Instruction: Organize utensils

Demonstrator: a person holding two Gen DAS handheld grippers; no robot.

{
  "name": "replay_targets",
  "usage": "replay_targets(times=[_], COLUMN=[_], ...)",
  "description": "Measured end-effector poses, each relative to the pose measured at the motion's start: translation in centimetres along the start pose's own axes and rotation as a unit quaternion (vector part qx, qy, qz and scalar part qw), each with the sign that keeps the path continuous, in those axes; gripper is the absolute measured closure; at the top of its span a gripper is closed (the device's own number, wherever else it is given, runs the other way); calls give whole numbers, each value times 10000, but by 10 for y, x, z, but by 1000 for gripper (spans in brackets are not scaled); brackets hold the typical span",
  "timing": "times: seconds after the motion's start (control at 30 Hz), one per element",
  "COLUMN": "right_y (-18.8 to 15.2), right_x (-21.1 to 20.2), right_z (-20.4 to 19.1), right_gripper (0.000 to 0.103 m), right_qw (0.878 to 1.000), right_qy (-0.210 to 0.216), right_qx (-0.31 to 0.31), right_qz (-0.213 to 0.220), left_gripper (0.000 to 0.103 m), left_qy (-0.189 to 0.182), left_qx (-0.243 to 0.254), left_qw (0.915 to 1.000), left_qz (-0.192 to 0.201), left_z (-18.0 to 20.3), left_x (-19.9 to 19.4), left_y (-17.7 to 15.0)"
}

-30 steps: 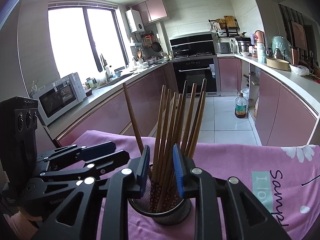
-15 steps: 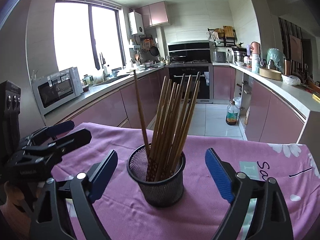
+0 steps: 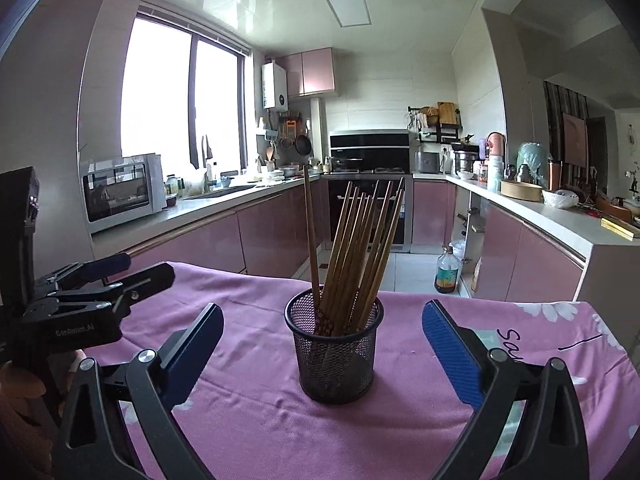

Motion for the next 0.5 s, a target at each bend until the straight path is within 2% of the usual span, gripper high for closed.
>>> replay_targets(times=[0.23,0.5], right_y=[-7,-11], right_x=[-6,-13], right_z=[-2,-3], right_gripper=[7,7], right_qw=[9999,9994], right_qy=[-129,-271], right_qx=[1,4], right_qz=[96,192], left_gripper=[5,5], left_qy=[96,184], left_qx=[-236,-171], left_qw=[9991,9988], left_qz=[351,423], left_z=[-12,-10], left_x=[-19,-26], left_y=[0,-6])
Point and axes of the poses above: each gripper's, at about its wrist camera, not at the fingertips, and x roughly the way its jaws point, z to its right, y to its top, the point moved 7 cm from there along x, roughly the way its jaws point, and after that the axes turned 7 degrees about -y, right-handed, at the moved point
